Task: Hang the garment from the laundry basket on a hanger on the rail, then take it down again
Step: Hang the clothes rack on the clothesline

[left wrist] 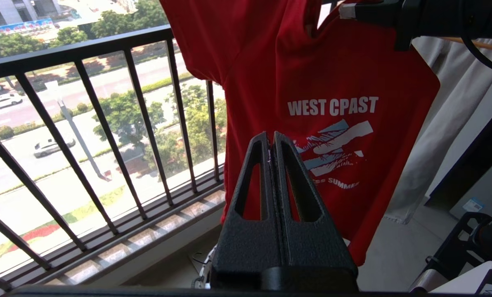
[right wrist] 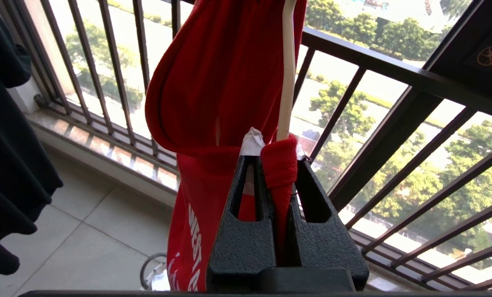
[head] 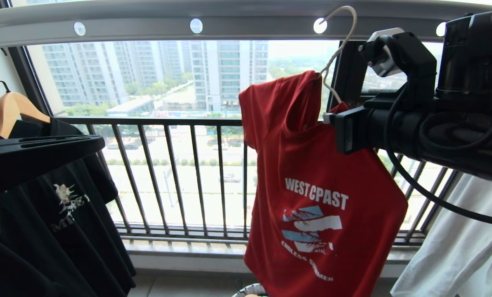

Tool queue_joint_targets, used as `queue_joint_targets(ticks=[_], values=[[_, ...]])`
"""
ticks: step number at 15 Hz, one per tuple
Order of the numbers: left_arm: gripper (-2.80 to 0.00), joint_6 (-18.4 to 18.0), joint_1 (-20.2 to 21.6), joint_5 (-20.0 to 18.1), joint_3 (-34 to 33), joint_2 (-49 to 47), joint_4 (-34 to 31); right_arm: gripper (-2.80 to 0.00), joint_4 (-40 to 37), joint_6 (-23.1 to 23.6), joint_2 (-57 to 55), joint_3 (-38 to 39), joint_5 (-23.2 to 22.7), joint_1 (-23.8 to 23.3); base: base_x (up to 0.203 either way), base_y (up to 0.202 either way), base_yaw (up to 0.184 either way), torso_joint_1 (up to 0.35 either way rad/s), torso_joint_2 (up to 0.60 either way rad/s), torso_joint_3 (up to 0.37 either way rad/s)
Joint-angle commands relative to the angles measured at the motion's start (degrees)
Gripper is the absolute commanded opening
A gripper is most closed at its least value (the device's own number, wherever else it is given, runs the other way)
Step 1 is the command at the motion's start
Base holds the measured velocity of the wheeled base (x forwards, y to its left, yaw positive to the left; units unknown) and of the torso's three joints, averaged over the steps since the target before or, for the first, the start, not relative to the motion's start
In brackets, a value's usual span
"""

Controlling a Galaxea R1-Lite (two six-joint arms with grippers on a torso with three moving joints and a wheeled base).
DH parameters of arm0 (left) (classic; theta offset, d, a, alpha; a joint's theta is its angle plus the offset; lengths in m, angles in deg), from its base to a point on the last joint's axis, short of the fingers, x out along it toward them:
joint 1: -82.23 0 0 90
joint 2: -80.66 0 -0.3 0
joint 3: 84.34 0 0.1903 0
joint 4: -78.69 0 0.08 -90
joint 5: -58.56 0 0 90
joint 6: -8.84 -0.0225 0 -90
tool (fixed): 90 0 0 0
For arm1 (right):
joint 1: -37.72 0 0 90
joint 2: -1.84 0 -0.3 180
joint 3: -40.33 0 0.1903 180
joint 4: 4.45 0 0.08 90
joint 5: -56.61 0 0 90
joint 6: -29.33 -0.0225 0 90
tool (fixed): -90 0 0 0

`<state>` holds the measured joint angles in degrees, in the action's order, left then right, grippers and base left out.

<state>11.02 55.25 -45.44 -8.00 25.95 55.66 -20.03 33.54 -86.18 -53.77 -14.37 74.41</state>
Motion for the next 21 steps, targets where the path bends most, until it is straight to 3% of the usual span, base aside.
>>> queue_joint_targets(ticks=[1, 13, 14, 21], values=[[-2.80, 0.0, 0.0, -0.1, 0.0, 0.2, 0.0, -2.80, 0.0, 0.0, 0.0, 0.1, 0.1, -0.7, 0.000, 0.000, 0.000, 0.000, 0.00, 0.000], [-2.80, 0.0, 0.0, -0.1, 0.3, 1.2, 0.0, -2.80, 0.1, 2.0, -3.6, 0.9, 0.6, -0.6, 0.000, 0.000, 0.000, 0.000, 0.00, 0.000], [-2.80, 0.0, 0.0, -0.1, 0.3, 1.1, 0.0, 0.00, 0.1, 2.0, -3.2, 0.9, 0.6, -0.6, 0.000, 0.000, 0.000, 0.000, 0.00, 0.000], [-2.80, -0.1, -0.1, -0.1, 0.0, -0.2, -0.1, 0.00, 0.2, 1.6, 4.2, 6.8, 0.4, -0.2, 0.000, 0.000, 0.000, 0.000, 0.00, 0.000]])
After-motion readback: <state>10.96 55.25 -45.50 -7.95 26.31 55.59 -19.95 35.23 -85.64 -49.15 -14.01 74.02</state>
